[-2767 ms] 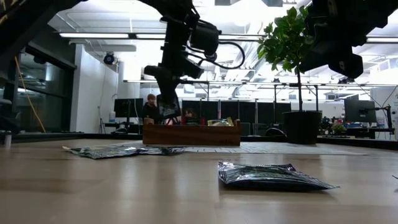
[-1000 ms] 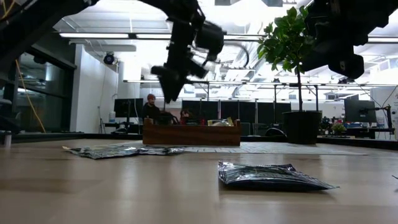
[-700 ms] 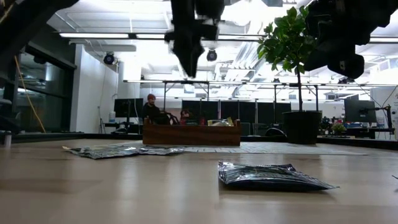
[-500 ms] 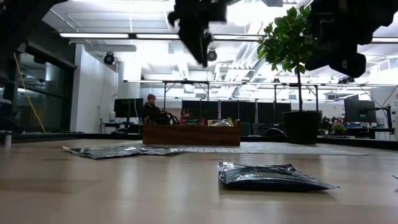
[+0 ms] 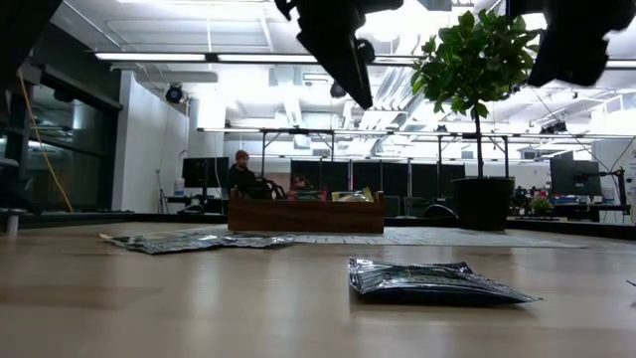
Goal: Pick & Place Tea
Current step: Put the purple tea bag into the left section of the wooden organizer
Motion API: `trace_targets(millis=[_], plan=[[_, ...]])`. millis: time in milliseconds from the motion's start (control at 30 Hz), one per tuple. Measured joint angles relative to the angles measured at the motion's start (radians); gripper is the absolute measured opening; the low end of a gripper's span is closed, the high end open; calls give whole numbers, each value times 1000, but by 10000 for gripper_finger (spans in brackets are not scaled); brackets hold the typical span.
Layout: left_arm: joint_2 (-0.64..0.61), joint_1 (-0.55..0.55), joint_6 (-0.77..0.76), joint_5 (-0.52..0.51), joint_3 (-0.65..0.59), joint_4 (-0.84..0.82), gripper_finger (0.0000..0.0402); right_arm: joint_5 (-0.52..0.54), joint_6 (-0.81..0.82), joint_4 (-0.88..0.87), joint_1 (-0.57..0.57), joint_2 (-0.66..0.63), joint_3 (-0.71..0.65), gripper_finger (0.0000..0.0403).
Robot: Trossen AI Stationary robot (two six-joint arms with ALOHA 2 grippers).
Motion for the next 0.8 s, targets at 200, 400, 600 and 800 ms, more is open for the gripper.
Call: trace_targets(millis=[200,400,600,800], plan=[[1,-38,-31,34,-124,74,186,-25,-49,-193,100,239,238,0],[1,-98,-23,57,-153,115,186,-112,-11,-198,220,472,365,0],[1,-165,-1,89,-153,202,186,-136,224,-101,345,616,409,0],[1,-191,0,101,-153,260,186,-70,477,-6,412,714,445,0]])
